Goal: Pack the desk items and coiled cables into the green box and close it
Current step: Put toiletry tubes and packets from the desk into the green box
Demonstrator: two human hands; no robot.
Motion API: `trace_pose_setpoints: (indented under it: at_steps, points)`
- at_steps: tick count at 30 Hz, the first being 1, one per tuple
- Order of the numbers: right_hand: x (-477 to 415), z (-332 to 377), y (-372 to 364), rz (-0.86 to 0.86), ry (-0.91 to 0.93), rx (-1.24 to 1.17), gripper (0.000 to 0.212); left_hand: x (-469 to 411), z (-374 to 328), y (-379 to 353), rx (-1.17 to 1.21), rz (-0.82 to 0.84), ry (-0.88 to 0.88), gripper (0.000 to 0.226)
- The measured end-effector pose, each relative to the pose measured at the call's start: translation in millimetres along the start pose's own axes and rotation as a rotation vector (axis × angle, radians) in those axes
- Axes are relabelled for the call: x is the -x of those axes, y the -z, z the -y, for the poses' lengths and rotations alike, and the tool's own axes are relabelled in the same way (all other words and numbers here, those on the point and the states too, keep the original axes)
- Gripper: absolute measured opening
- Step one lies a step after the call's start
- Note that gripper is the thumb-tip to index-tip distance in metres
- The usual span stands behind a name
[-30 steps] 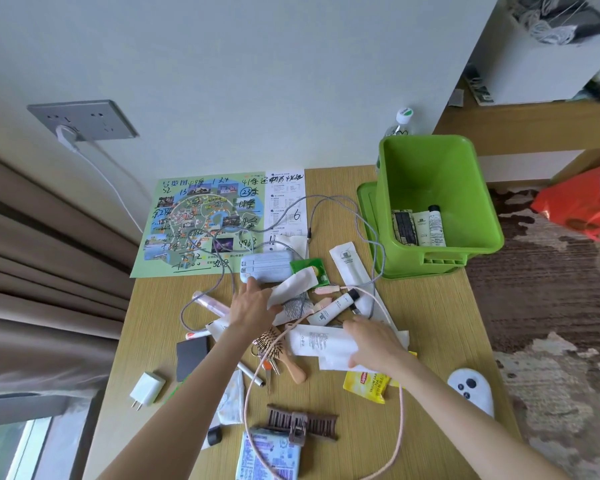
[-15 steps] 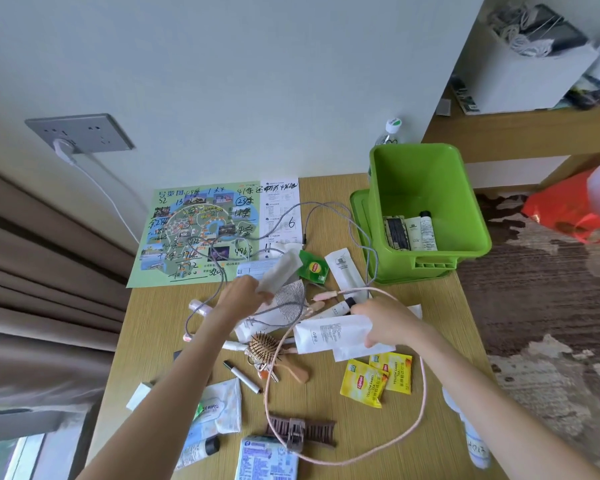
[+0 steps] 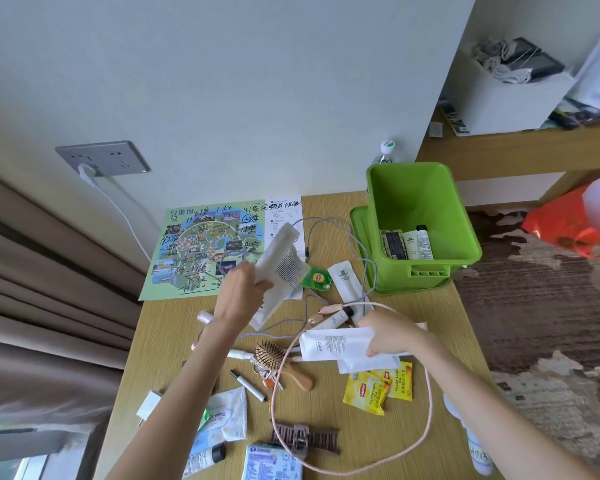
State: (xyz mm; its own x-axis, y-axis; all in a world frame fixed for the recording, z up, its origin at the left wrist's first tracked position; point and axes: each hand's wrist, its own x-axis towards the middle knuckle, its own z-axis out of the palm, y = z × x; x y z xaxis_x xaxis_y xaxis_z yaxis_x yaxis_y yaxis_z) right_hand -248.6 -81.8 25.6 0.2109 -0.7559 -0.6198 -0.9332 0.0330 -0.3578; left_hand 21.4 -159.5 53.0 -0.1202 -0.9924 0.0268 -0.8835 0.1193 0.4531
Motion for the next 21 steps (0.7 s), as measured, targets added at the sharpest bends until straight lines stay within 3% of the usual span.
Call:
trace_pose_setpoints:
  at_steps: [5, 7, 9, 11, 14, 17, 19, 20, 21]
  points:
    - [5, 4, -4, -0.018, 0.012, 0.079, 0.022, 5, -5, 22, 0.270, 0.007, 0.129, 0.045]
    - [6, 7, -4, -0.023, 0.005, 0.070, 0.026, 11, 0, 31, 0.564, 0.173, 0.249, 0.038]
    - [7, 9, -4, -0.030, 0.021, 0.037, 0.020, 25, 6, 31, 0.779, 0.446, 0.272, 0.026]
    - [8, 10, -4, -0.044, 0.018, -0.004, 0.021, 42, 9, 20, 0.804, 0.602, 0.265, 0.018]
    - [10, 8, -6, -0.107, 0.025, -0.038, 0.021, 65, 11, -1, 0.730, 0.633, 0.335, 0.019]
    - [12, 7, -11, -0.117, 0.030, -0.092, 0.036, 79, 14, -13, 0.642, 0.660, 0.411, 0.030]
    - [11, 4, -13, -0.125, 0.044, -0.155, 0.023, 81, 14, -15, 0.685, 0.679, 0.446, 0.037]
    - [11, 4, -14, -0.144, 0.070, -0.198, 0.025, 81, 14, -14, 0.708, 0.697, 0.442, 0.040]
    - [10, 2, -15, -0.150, 0.096, -0.233, 0.042, 80, 15, -13, 0.730, 0.716, 0.428, 0.044]
